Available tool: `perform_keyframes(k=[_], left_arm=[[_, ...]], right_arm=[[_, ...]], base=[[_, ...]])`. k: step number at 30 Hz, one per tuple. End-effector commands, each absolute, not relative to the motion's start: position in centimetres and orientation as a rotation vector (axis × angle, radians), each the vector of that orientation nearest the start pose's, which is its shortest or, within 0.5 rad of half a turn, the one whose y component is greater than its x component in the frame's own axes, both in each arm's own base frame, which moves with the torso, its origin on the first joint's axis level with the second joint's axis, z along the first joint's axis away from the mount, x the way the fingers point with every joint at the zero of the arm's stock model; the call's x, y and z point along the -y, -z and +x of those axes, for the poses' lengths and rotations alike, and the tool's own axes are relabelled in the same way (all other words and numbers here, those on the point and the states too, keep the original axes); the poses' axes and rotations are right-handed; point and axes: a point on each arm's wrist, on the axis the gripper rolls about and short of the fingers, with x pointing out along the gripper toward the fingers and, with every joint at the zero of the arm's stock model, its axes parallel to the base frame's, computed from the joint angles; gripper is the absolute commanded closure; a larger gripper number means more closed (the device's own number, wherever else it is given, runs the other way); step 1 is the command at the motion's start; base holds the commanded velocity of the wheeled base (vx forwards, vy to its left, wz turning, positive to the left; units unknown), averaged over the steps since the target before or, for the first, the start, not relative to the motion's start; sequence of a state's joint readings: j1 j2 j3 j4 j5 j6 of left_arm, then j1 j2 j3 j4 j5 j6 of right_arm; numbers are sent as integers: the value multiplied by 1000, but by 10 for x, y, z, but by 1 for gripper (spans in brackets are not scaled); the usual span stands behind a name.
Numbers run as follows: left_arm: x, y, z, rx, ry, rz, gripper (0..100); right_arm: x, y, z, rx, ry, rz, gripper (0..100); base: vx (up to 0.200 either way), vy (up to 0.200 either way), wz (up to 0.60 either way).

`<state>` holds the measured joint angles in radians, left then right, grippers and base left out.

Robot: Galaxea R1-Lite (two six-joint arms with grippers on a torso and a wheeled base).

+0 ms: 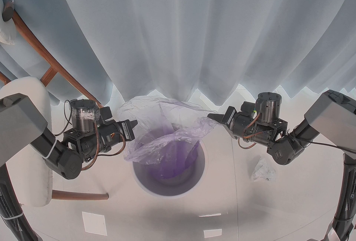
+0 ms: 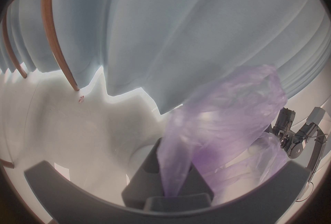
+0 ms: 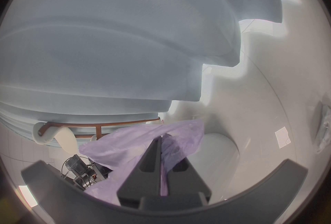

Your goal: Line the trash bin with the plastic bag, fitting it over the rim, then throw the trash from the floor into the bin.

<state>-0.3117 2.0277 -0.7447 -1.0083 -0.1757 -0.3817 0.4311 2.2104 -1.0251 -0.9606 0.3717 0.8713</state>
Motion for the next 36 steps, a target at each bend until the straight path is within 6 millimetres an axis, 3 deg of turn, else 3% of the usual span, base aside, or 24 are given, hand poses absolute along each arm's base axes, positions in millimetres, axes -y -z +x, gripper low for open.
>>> perform_keyframes(k=[1, 14, 30, 36], left_arm=[[110, -84, 342, -390, 409, -354, 100], [114, -89, 334, -385, 425, -369, 100], [118, -86, 328, -402, 440, -365, 100], [120, -88, 327, -393, 447, -363, 100]], right_arm=[[-179, -74, 374, -584, -632, 812, 100], [-180, -77, 353, -585, -649, 806, 100], [-185, -91, 344, -521, -664, 802, 100], [-189, -88, 342, -523, -677, 763, 100]], base=[[0, 0, 0], [0, 0, 0], [0, 0, 0], [0, 0, 0]])
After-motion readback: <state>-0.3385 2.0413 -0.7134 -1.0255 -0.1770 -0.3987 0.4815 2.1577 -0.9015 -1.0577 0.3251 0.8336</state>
